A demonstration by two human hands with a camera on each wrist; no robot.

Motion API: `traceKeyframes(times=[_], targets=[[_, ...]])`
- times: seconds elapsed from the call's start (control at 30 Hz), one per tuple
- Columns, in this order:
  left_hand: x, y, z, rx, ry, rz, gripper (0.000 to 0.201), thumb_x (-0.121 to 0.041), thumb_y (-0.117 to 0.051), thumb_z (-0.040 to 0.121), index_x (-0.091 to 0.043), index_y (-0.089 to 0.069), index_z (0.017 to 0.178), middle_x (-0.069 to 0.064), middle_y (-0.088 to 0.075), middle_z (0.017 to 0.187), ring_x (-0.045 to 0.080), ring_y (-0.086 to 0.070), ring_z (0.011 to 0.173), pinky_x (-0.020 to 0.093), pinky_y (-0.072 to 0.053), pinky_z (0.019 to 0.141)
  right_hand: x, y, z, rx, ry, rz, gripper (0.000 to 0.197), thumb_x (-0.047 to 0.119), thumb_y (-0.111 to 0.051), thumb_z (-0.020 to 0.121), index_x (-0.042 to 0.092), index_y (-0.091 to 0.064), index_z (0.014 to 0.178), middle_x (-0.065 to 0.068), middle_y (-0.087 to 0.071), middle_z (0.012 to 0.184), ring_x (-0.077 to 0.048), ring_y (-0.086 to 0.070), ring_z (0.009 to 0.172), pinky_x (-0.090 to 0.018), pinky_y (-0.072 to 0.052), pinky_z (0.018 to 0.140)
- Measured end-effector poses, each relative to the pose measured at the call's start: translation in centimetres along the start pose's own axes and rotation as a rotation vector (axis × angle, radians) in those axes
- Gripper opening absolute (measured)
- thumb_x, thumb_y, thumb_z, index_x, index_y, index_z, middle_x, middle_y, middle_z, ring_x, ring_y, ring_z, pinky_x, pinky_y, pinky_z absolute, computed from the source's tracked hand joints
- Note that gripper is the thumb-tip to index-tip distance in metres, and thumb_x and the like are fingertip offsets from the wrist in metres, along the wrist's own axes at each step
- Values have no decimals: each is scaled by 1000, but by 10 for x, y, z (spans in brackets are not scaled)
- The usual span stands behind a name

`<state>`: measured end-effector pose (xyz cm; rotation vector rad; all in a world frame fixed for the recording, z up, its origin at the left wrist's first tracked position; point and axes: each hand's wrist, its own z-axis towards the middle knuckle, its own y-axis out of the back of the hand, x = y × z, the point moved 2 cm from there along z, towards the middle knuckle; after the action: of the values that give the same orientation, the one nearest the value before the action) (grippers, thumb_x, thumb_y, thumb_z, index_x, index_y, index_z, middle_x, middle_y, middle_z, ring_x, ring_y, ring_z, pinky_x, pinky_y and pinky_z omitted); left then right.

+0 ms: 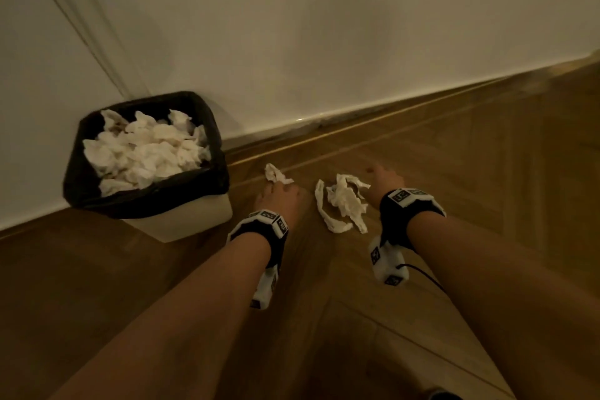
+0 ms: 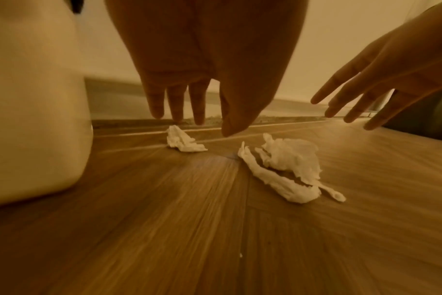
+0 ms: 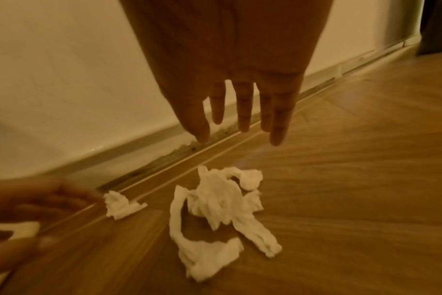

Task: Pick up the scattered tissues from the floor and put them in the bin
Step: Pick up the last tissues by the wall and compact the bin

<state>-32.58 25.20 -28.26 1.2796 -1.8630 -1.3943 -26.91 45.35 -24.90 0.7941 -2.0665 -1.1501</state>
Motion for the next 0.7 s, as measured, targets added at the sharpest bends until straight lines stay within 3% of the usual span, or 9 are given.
traceKeyframes(times=[0.1,0.17,0.3,0.37,0.43,0.5,0.6,0.7], targets=[[4,-14,16,-55,85,-78,57,-27,-47,92,-33,-24,144,14,-8,154,42,-12,139,52,-20,112,-6,-19,1,-15,3,-7,62,37,-57,89,20,-30,142,-13,-32,145,-38,-31,131,-46,-34,104],[8,-14,31,-95,104,-91,70,-28,-53,91,-43,-11,146,13,10,156,47,5,140,55,-10,113,-6,-30,0,-43,143,-43,70,39,-59,86,24,-25,145,-10,-23,151,-37,-19,138,-46,-26,110],[18,-10,67,-65,147,-88,62,-42,-46,94,-55,-9,141,12,19,155,51,7,139,60,-11,111,2,-55,-5,5,447,-236,85,47,-62,82,43,-6,146,4,4,158,-33,8,145,-52,-11,116],[26,-15,77,35,167,-91,54,-46,-42,95,-53,-16,142,11,16,156,50,6,139,59,-13,111,4,-69,-4,73,479,-347,88,46,-62,83,46,0,145,6,14,157,-33,14,144,-56,-10,113],[31,-23,80,118,139,-75,49,-44,-41,96,-37,-29,144,13,4,157,45,-8,140,51,-18,113,4,-81,-3,137,438,-396,86,48,-60,84,48,1,144,7,19,156,-36,17,142,-61,-11,112],[34,-29,76,71,96,-112,47,-36,-43,97,-19,-40,140,15,-17,153,38,-29,135,43,-29,110,5,-92,-3,201,378,-382,85,50,-61,83,49,-3,144,5,20,155,-39,14,142,-63,-16,111],[37,-28,69,-36,85,-107,37,-29,-42,98,-10,-53,128,15,-39,138,35,-45,122,41,-41,98,9,-109,-11,209,350,-338,75,44,-61,84,43,-16,144,-2,7,156,-38,-5,141,-56,-32,107],[36,-27,64,-12,85,-6,31,-17,-40,99,-9,-61,120,15,-50,130,33,-52,116,41,-45,95,17,-120,-21,109,389,-306,51,28,-53,92,26,-35,139,-9,-15,150,-34,-23,133,-47,-40,101]])
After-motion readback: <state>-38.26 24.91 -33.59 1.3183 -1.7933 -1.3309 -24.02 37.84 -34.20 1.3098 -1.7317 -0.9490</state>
